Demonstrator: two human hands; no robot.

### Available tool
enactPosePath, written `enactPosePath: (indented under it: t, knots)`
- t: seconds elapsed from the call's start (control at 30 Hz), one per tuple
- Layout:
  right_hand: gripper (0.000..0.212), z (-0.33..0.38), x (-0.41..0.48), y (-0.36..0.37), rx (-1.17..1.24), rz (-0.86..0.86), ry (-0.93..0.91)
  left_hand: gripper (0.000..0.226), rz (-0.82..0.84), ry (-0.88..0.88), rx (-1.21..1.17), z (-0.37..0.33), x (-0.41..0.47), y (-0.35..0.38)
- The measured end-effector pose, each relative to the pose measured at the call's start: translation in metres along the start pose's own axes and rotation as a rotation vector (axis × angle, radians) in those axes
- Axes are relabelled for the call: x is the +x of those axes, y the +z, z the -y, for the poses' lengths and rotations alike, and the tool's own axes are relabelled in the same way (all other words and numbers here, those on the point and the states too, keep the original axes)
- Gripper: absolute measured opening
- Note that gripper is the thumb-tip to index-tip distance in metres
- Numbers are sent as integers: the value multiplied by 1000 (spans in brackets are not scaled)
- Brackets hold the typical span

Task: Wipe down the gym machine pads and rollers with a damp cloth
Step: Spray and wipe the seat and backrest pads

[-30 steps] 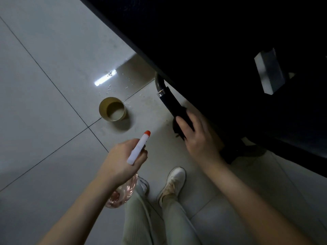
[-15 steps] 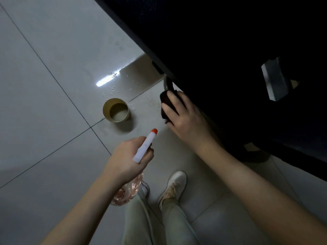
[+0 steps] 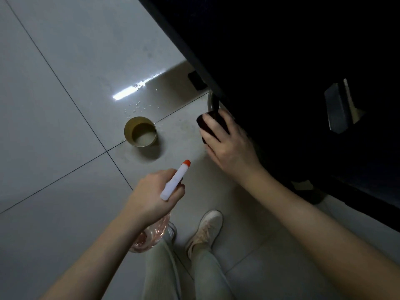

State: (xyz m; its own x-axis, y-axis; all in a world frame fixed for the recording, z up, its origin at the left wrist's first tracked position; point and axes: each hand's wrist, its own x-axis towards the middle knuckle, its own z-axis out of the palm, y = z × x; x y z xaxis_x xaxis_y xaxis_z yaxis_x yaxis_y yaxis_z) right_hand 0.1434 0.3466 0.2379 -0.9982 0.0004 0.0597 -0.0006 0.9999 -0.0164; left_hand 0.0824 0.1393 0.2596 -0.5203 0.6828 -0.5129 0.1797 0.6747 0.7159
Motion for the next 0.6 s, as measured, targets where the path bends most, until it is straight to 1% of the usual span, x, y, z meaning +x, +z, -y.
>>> enactPosePath:
  t: [0.1, 0.17, 0.23, 0.33, 0.4, 0.47, 0.6]
  knots:
    - [32, -2, -32, 2, -39, -42, -61, 52, 26, 6, 1, -1, -1, -2]
    - [32, 0, -53, -4, -25, -30, -88, 51, 35, 21, 10, -2, -2, -4]
    - [34, 4, -62, -14, 31, 1, -35, 49, 40, 38, 17, -3, -2, -5]
    - [35, 5, -48, -19, 101, -30, 98, 48, 41, 55, 24, -2, 0, -5]
    - [37, 3, -33, -12, 85, -38, 78, 49, 40, 53, 7, -2, 3, -2]
    - [40, 0, -29, -5, 81, -10, 36, 50, 42, 42, -16, -1, 5, 2]
    - [37, -5, -64, -7, 117, -34, 28, 55, 33, 60, -35, -5, 6, 6]
